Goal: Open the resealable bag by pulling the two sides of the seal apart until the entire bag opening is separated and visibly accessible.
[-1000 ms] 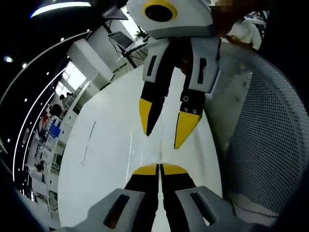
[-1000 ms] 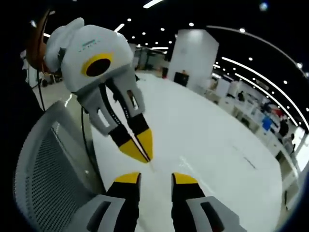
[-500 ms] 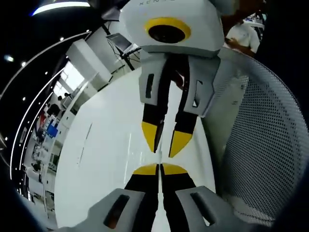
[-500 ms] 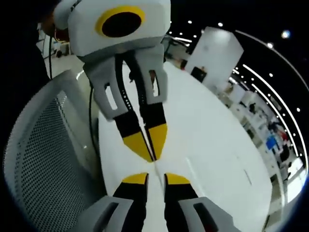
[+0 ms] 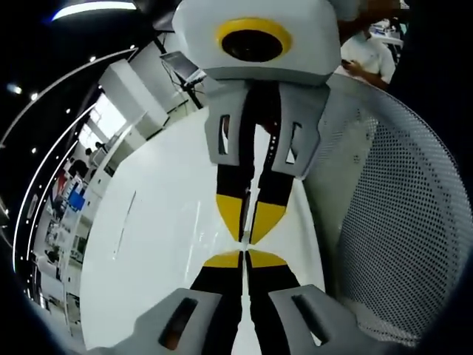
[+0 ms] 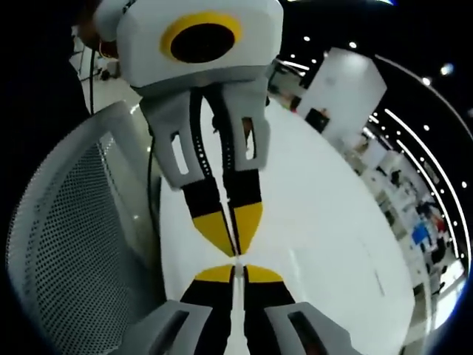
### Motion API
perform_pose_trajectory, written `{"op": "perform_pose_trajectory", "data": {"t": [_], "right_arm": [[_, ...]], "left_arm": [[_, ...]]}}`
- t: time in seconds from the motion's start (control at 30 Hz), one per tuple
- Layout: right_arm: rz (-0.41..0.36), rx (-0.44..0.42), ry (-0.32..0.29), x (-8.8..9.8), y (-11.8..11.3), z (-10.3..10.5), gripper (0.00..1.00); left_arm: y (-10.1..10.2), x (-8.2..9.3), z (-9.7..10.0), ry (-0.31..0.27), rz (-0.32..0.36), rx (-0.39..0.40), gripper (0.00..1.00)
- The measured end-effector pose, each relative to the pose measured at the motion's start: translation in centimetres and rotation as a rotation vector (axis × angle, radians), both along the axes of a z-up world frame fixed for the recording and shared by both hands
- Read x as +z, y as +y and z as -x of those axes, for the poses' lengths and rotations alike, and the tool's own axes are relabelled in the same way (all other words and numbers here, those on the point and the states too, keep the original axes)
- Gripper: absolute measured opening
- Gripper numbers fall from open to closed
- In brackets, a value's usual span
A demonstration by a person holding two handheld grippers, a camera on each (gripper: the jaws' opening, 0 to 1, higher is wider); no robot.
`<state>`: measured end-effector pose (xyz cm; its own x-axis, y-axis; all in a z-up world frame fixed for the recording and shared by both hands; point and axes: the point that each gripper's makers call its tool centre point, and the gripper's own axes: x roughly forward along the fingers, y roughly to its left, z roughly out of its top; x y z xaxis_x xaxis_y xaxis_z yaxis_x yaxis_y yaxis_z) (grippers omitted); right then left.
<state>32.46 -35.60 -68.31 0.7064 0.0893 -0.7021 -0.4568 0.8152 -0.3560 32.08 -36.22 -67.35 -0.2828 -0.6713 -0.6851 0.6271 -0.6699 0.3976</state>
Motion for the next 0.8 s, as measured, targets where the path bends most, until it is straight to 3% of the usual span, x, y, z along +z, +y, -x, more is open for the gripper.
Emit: {"op": "perform_pose_trajectory", "data": {"t": [0.37,0.8], "right_arm": [[0.012,0.045,0.015,-0.1,0.4,0.0,0.0],[0.004,0.076,0.033,-0.3,1.1,0.2,0.0]], "left_arm": [[0.1,-0.8,0.0,-0.045,-0.031,-0.039,0.03],[0.4,-1.2,0.5,-0.031,-0.054,-0.058,0.0]]}}
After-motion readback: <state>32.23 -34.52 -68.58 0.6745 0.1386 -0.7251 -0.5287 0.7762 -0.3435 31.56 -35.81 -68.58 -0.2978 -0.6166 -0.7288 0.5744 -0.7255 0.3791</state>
